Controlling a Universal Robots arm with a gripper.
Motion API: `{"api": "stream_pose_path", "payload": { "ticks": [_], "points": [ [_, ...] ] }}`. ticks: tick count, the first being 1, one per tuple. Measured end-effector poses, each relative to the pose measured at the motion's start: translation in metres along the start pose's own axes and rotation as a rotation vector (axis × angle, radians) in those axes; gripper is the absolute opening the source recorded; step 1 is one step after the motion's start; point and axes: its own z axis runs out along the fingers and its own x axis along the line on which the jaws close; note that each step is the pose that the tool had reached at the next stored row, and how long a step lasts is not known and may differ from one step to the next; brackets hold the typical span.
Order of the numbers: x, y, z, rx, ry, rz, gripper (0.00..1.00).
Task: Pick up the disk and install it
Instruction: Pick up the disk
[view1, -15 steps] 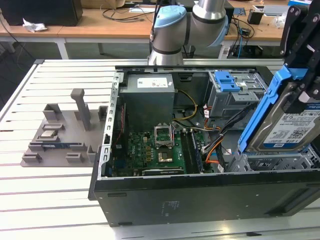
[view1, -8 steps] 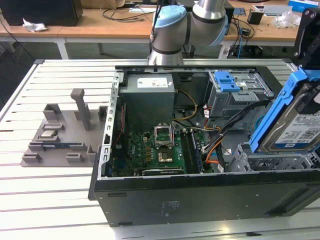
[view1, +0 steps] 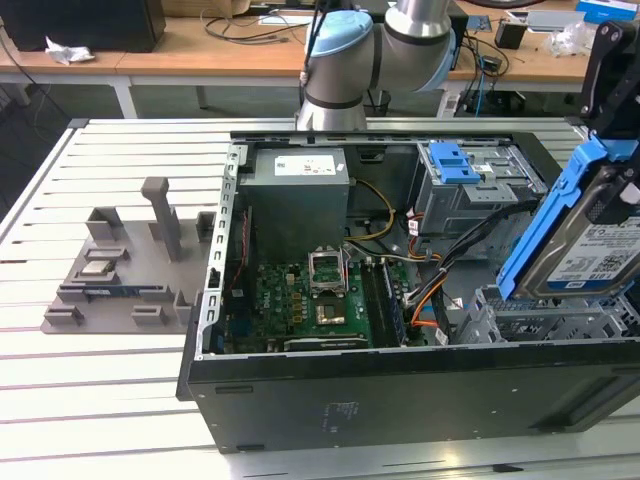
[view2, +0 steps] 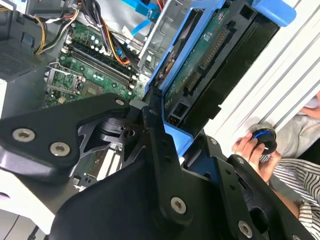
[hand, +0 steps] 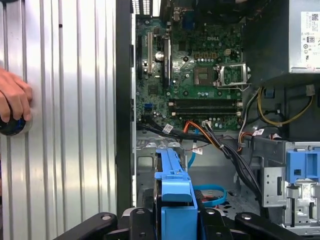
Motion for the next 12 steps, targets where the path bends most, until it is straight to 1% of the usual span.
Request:
{"api": "stream_pose_path", "payload": {
  "ticks": [4,6,12],
  "points": [
    [-0.0073,-0.0002,0.0030,0.0000,0.0000,0.000,0.37],
    [-0.0112,-0.0028,0.0051,-0.0001,-0.0001,0.000,0.37],
    [-0.0113,-0.0033,0.0053,-0.0001,-0.0001,0.000,0.37]
  ]
}}
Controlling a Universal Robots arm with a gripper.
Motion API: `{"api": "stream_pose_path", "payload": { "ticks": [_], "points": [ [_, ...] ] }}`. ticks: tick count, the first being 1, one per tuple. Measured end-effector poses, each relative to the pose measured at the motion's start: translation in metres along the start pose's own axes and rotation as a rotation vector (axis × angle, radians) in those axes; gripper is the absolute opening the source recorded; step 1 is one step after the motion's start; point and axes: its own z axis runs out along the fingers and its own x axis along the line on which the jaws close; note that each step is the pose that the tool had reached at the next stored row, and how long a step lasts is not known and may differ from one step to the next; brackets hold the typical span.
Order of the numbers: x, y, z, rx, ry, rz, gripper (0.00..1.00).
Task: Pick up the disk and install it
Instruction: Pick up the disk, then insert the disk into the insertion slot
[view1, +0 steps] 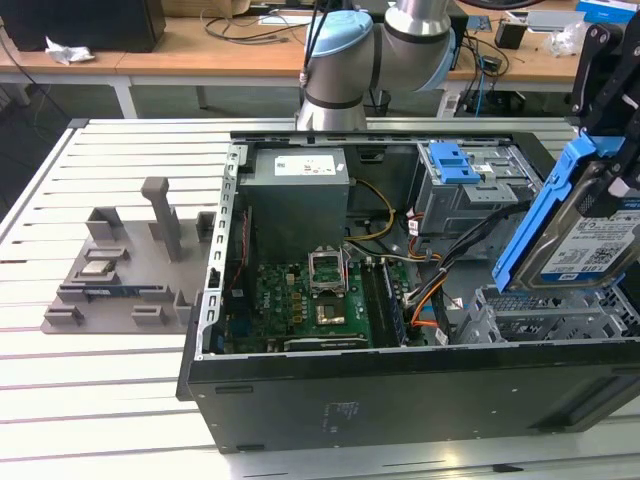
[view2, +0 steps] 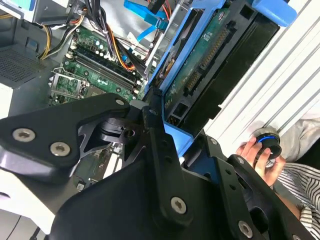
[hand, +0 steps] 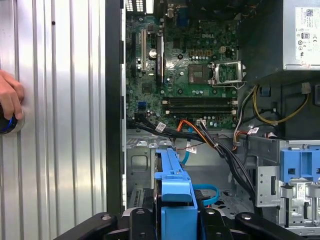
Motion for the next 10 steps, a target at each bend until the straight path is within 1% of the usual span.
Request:
{"api": "stream_pose_path", "payload": {
  "ticks": [3,4,5,10],
  "points": [
    [0.0000,-0.0001,0.0000,0.0000,0.0000,0.000,0.37],
    [0.0000,-0.0001,0.0015,0.0000,-0.0001,0.000,0.37],
    [0.0002,-0.0001,0.0103,-0.0010,0.0000,0.000,0.37],
    [-0.0002,-0.0021,0.0172,-0.0017,0.0000,0.000,0.37]
  ]
}}
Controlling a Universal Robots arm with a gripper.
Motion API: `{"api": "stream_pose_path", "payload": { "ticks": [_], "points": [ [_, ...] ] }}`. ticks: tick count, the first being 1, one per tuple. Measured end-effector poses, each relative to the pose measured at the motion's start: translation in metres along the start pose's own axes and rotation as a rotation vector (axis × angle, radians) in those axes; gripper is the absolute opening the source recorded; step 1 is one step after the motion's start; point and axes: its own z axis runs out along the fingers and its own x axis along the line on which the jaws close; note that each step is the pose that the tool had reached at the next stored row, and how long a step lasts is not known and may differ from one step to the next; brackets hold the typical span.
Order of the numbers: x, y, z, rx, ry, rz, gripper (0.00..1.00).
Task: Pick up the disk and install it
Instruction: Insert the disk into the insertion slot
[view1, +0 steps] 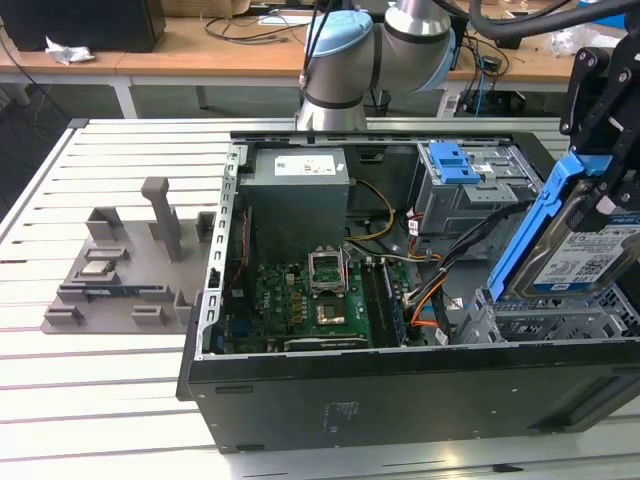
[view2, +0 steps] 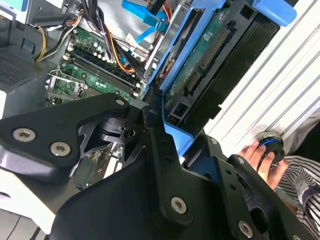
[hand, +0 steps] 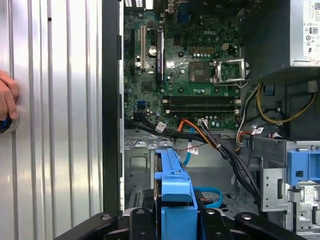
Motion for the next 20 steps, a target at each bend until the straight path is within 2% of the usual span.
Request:
{"api": "stream_pose_path", "payload": {
  "ticks": [8,17,20],
  "points": [
    [-0.0024,-0.0019,0.0147,-0.0001,0.0001,0.001,0.37],
    [-0.0017,-0.0020,0.0457,-0.0012,0.0001,0.001,0.37],
    [-0.0016,-0.0021,0.0520,-0.0012,0.0000,0.001,0.37]
  ]
}}
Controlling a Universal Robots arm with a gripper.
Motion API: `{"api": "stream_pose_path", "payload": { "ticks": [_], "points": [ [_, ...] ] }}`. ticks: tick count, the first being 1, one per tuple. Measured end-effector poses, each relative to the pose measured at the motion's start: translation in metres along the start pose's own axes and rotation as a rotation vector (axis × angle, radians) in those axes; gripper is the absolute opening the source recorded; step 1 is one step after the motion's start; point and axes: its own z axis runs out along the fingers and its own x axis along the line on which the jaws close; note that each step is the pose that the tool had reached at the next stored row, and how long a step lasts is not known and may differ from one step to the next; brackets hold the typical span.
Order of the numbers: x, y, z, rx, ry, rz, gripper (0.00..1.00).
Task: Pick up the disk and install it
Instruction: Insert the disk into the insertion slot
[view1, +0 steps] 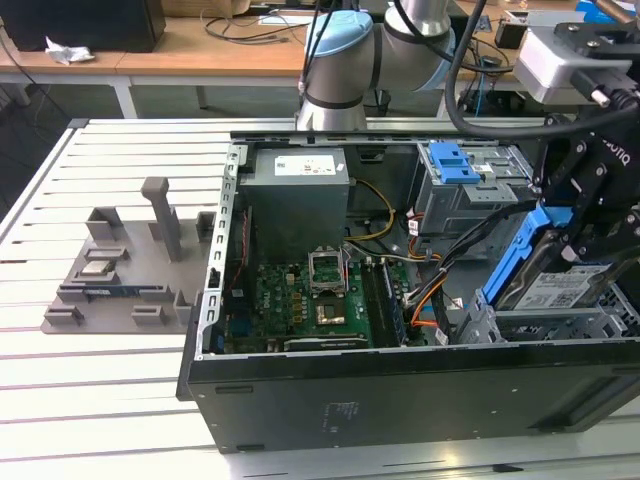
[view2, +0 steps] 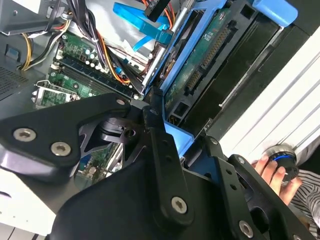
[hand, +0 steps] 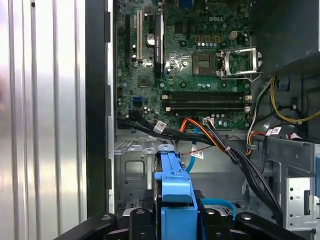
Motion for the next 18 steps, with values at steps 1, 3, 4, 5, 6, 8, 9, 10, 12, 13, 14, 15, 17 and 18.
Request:
{"api": "stream_pose_path", "payload": {
  "ticks": [1,3,4,5,6,8,9,10,12,13,14,15,17,18],
  "points": [
    [0.0000,0.0000,0.0000,0.0000,0.0001,0.000,0.37],
    [0.0000,0.0000,0.0000,0.0000,0.0002,0.000,0.37],
    [0.0001,0.0000,0.0001,0.0000,0.0001,0.000,0.37],
    [0.0000,0.0000,0.0002,0.0003,-0.0002,0.000,0.37],
    [0.0000,0.0000,0.0001,0.0001,0.0001,0.000,0.38],
    [0.0001,0.0000,0.0002,0.0000,0.0002,0.000,0.44],
    [0.0000,0.0000,0.0002,0.0000,0.0000,0.000,0.44],
    [0.0000,0.0000,0.0003,0.0000,0.0000,0.000,0.43],
    [0.0001,0.0000,0.0004,0.0000,0.0001,0.000,0.24],
    [0.0001,0.0000,0.0004,0.0000,0.0000,0.000,0.18],
    [0.0000,0.0000,0.0004,0.0000,0.0000,0.000,0.11],
    [0.0001,0.0000,0.0005,0.0000,0.0000,0.000,0.11],
    [0.0000,0.0000,0.0005,0.0000,0.0000,0.000,0.11],
    [-0.0012,-0.0026,0.0008,0.0000,-0.0005,0.000,0.11]
  ]
}}
